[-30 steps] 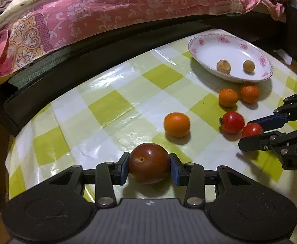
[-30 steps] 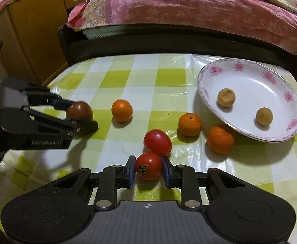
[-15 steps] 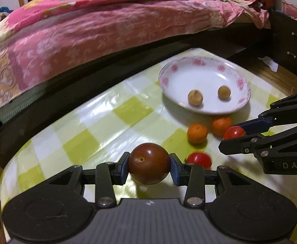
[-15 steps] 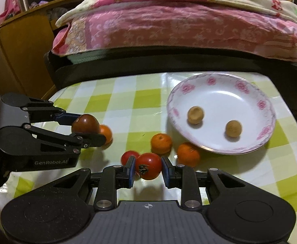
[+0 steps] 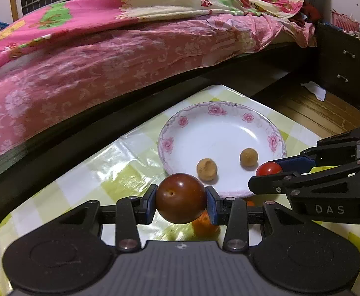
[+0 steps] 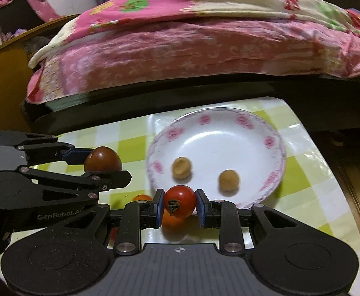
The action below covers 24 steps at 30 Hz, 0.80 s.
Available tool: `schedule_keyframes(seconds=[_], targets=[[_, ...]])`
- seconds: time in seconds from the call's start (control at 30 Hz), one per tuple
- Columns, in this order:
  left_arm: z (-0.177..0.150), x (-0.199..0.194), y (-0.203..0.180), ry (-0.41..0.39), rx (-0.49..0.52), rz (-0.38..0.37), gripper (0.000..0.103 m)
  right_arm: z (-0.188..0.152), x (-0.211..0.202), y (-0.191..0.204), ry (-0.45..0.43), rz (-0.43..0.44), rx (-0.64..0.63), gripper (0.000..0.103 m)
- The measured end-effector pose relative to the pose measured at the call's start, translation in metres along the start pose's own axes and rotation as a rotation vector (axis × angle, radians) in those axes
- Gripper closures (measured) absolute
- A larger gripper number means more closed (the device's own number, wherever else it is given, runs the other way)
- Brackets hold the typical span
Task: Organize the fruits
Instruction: 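Carry both held tomatoes over the white plate with both tools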
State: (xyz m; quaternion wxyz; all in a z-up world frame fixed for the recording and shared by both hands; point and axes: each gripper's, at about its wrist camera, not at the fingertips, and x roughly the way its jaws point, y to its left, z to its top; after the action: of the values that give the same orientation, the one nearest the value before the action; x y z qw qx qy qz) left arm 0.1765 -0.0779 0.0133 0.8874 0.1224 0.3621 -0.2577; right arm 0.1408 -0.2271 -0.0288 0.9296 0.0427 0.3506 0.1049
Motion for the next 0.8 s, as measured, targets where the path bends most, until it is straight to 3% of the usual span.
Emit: schedule_keyframes(seconds=[0.4, 0.8], targets=[[0.015, 0.025, -0.015, 0.005, 0.020, -0.020, 0.056, 0.005, 0.013, -0.021, 0.014, -0.051, 0.023, 0.079], [0.017, 0.044, -0.015, 0.034, 0.009, -0.032, 0.056, 0.001, 0.026, -0.029, 0.037, -0.032, 0.047, 0.079]])
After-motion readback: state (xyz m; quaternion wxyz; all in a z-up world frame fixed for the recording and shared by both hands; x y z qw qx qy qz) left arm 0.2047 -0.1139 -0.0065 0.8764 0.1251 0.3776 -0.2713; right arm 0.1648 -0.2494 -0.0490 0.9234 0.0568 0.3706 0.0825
